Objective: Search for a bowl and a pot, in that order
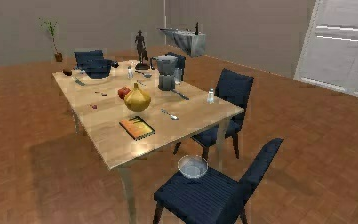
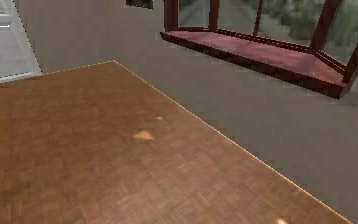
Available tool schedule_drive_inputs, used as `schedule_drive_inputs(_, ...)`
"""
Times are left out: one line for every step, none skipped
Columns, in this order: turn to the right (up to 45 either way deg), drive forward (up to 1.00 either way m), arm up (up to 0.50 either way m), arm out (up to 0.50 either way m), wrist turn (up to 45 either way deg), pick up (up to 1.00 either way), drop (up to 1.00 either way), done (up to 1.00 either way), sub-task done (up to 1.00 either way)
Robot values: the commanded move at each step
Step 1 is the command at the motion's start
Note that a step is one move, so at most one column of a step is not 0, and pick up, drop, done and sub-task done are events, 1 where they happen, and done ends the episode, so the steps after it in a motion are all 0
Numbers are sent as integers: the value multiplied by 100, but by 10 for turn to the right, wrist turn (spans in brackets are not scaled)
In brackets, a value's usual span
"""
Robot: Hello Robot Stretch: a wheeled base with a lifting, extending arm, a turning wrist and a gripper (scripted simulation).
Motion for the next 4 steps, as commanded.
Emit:
schedule_drive_inputs(0, 0, 0, 0, 0, 0, 0, 0, 100)
schedule_drive_inputs(-450, 0, 0, 0, 0, 0, 0, 0, 0)
schedule_drive_inputs(-270, 0, 0, 0, 0, 0, 0, 0, 0)
schedule_drive_inputs(0, 55, 0, 0, 0, 0, 0, 0, 0)
